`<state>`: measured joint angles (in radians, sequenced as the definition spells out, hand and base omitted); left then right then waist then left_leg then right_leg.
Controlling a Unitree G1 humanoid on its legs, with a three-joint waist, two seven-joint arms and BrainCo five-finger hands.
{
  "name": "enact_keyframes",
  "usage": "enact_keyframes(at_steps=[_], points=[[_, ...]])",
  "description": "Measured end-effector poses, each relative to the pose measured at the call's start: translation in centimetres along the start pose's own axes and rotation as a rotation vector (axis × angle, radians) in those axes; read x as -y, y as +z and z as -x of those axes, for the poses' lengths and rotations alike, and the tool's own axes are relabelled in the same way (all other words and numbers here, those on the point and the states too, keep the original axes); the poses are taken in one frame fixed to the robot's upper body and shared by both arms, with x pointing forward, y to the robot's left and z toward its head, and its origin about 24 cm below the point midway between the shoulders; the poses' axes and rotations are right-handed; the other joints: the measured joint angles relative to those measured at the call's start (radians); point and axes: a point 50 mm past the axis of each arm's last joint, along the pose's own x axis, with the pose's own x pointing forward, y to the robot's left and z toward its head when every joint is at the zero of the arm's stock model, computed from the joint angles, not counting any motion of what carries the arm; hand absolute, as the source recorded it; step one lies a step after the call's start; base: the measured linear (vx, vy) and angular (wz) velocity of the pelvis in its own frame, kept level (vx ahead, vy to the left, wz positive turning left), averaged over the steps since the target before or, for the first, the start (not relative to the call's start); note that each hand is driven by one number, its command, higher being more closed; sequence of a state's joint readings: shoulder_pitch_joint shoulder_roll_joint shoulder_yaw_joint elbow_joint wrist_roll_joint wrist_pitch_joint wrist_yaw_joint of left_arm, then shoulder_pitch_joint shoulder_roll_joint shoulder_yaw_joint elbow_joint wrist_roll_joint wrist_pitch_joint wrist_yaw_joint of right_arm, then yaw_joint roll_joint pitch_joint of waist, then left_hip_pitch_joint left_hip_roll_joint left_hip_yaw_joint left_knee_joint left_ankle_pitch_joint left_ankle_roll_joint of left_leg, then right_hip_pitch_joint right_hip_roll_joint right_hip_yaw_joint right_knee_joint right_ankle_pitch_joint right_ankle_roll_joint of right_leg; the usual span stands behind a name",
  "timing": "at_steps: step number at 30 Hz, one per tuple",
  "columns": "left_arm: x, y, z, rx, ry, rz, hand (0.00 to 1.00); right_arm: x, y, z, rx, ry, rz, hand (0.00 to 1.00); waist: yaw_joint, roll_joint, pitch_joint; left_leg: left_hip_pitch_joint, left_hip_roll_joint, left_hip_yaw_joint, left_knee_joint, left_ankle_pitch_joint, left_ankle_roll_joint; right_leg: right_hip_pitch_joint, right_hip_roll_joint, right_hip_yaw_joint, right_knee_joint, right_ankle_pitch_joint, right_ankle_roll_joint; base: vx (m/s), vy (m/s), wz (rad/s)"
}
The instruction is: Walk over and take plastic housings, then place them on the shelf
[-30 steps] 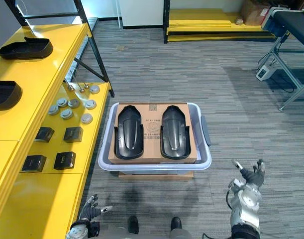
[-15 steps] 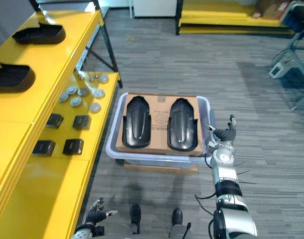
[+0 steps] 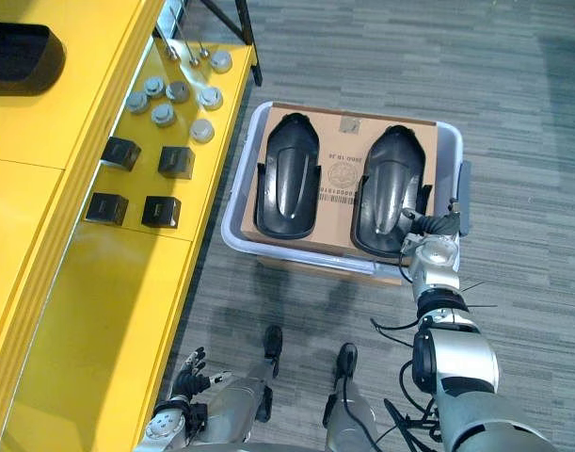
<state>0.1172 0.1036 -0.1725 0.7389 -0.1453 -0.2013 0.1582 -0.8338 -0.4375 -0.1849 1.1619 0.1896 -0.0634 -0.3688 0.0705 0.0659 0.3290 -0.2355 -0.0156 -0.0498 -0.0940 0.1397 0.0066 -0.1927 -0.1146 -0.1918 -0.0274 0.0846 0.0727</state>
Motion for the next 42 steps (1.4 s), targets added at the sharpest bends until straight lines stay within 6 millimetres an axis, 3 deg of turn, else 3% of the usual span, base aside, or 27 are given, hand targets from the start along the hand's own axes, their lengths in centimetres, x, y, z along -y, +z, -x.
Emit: enact_keyframes(at_steps=[9, 16, 19, 21, 23, 27, 29, 36, 42], points=[[0.5, 0.9, -0.5, 0.028, -0.008, -0.014, 0.0, 0.3, 0.4, -0.2, 0.014, -0.002, 0.018, 1.0, -0.004, -0.005, 0.015, 0.013, 0.001, -0.001, -0.001, 0.002, -0.003, 0.01, 0.0, 0.004, 0.0, 0.0, -0.002, 0.03, -0.012, -0.01], [0.7, 1.0, -0.5, 0.031, -0.013, -0.017, 0.0, 0.2, -0.5, 0.2, 0.016, 0.03, 0.062, 1.0, -0.003, -0.005, 0.016, 0.043, 0.003, 0.0, -0.002, 0.001, -0.003, 0.033, 0.001, 0.009, 0.011, -0.002, -0.004, 0.0, 0.0, 0.0], [0.7, 1.0, -0.5, 0.029, -0.014, -0.017, 0.0, 0.6, -0.5, 0.8, 0.08, 0.035, 0.056, 1.0, -0.005, -0.005, 0.016, 0.06, 0.003, 0.004, -0.003, 0.001, -0.003, 0.049, 0.0, 0.013, 0.013, -0.002, -0.004, 0.01, 0.001, -0.02], [0.8, 1.3, -0.4, 0.043, -0.018, -0.01, 0.0, 1.0, 0.5, 1.3, 0.158, 0.025, 0.024, 1.0, -0.01, -0.006, 0.015, 0.07, 0.004, 0.007, -0.003, 0.001, -0.003, 0.056, 0.0, 0.017, 0.013, -0.002, -0.004, 0.01, 0.0, -0.02], [1.0, 2.4, -0.2, 0.095, -0.024, 0.007, 0.0, 0.8, 2.6, 2.8, 0.307, 0.031, -0.02, 1.0, -0.031, -0.01, 0.012, 0.075, 0.006, 0.006, -0.002, 0.001, -0.003, 0.061, 0.002, 0.016, 0.013, -0.002, -0.003, 0.0, 0.0, 0.0], [1.3, 5.6, 0.5, 0.242, -0.033, 0.063, 0.0, 0.9, 1.4, 4.9, 0.365, 0.012, 0.007, 1.0, -0.041, -0.029, -0.039, 0.079, 0.018, 0.006, -0.002, 0.0, -0.004, 0.067, 0.005, 0.015, 0.01, -0.003, -0.002, 0.03, -0.03, 0.0], [1.7, 8.6, 1.3, 0.376, -0.051, 0.098, 0.0, 0.9, 2.1, 5.8, 0.436, -0.024, 0.04, 1.0, -0.055, -0.03, -0.069, 0.092, 0.018, 0.003, -0.002, 0.0, -0.004, 0.084, 0.004, 0.011, 0.007, -0.003, -0.002, 0.03, -0.021, 0.06], [1.3, 17.2, 4.7, 0.774, -0.022, 0.236, 0.0, 0.3, 4.5, 9.5, 0.664, -0.051, 0.103, 1.0, -0.056, -0.03, -0.143, 0.133, 0.019, -0.005, -0.009, -0.006, -0.013, 0.129, 0.005, 0.002, 0.005, -0.009, 0.003, -0.02, -0.005, 0.03], [1.3, 21.3, 7.1, 0.968, -0.016, 0.302, 0.0, -2.0, 5.4, 12.1, 0.766, 0.02, 0.127, 1.0, -0.055, -0.03, -0.192, 0.148, 0.018, -0.005, -0.009, -0.006, -0.013, 0.146, 0.004, 0.001, 0.003, -0.009, 0.003, 0.0, 0.0, 0.0]])
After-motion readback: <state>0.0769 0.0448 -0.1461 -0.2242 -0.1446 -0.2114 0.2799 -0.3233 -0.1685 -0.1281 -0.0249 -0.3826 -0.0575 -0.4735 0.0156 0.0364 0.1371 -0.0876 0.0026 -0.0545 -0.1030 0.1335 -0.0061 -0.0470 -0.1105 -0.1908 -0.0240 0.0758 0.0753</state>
